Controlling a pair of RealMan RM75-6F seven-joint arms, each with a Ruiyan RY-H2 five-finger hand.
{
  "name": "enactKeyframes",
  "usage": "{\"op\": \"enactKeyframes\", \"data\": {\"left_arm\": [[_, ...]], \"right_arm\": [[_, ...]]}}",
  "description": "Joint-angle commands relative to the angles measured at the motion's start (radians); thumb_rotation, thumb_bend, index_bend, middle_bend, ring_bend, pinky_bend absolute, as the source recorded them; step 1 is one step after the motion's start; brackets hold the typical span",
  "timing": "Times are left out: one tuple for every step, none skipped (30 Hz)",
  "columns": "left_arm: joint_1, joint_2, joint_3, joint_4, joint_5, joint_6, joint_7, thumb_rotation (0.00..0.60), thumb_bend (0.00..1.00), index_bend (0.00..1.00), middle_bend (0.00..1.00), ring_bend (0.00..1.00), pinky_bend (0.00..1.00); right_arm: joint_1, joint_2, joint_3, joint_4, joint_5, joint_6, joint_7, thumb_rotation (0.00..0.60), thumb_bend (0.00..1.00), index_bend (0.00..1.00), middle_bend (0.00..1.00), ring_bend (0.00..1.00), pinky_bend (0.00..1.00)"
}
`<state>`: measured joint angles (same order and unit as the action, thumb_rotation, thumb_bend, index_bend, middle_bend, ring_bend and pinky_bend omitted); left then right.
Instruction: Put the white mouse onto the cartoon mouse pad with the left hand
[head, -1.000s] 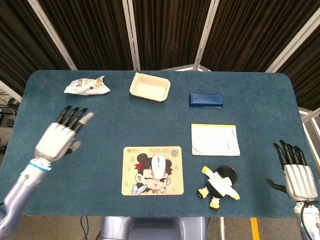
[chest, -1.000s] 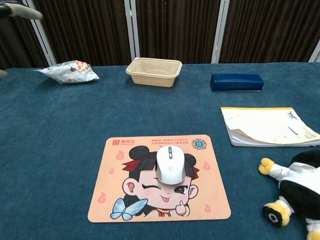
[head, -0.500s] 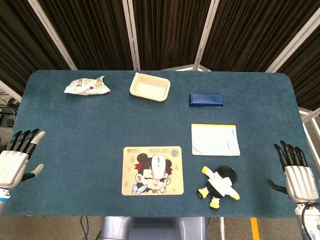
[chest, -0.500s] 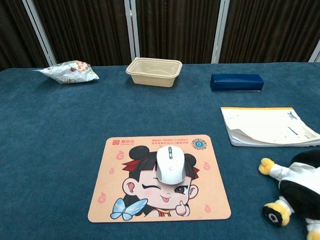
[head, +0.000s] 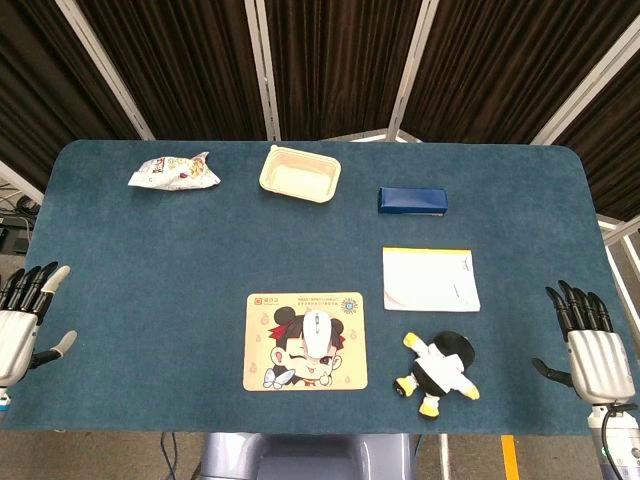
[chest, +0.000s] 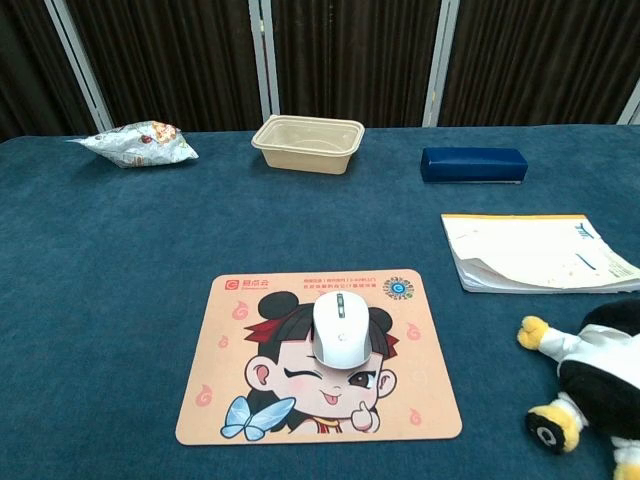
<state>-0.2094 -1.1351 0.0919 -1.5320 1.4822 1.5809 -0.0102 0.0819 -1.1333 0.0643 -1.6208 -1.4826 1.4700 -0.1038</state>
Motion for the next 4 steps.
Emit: {"op": "enactKeyframes", "data": {"left_arm": [[0.008, 0.001, -0.011, -0.008, -0.003, -0.009, -0.002, 0.6, 0.29, 0.0, 0.0, 0.0, 0.0], [0.01, 0.002, -0.014, -0.009, -0.003, -0.011, -0.003, 0.6, 0.29, 0.0, 0.0, 0.0, 0.0], [0.013, 0.002, -0.017, -0.009, -0.003, -0.012, -0.003, 0.6, 0.29, 0.0, 0.0, 0.0, 0.0], [0.015, 0.002, -0.02, -0.01, -0.003, -0.014, -0.002, 0.6, 0.29, 0.0, 0.0, 0.0, 0.0]], "right_arm": [[0.002, 0.0, 0.001, -0.001, 0.0, -0.002, -0.003, 0.6, 0.1, 0.03, 0.0, 0.0, 0.0], [0.002, -0.001, 0.001, -0.001, 0.0, -0.003, -0.005, 0.6, 0.1, 0.03, 0.0, 0.0, 0.0], [0.003, -0.001, 0.001, -0.001, 0.0, -0.003, -0.006, 0.6, 0.1, 0.03, 0.0, 0.0, 0.0], [0.003, -0.001, 0.002, -0.002, 0.0, -0.003, -0.008, 0.6, 0.1, 0.03, 0.0, 0.0, 0.0]]}}
